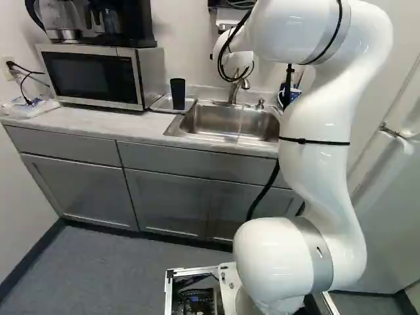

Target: Rinse the cup and place it in the tray

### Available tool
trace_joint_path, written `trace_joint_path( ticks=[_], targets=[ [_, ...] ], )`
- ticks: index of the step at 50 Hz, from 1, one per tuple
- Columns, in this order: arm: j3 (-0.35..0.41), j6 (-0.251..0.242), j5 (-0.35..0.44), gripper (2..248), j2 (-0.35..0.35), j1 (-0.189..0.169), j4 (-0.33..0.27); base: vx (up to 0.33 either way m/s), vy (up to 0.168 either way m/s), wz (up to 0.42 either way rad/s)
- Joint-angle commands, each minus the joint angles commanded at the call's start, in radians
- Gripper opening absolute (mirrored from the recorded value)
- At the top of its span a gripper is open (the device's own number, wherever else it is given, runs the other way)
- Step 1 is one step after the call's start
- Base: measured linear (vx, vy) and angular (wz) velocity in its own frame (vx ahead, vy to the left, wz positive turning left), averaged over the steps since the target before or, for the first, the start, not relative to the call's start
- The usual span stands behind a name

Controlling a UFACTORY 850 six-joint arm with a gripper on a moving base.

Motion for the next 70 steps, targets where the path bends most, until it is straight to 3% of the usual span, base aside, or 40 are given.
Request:
trace_joint_path(
  ticks=[70],
  targets=[
    [0.029, 0.0, -0.09, 247, 0.024, 0.0, 0.0, 0.0, 0.0, 0.0]
  ],
)
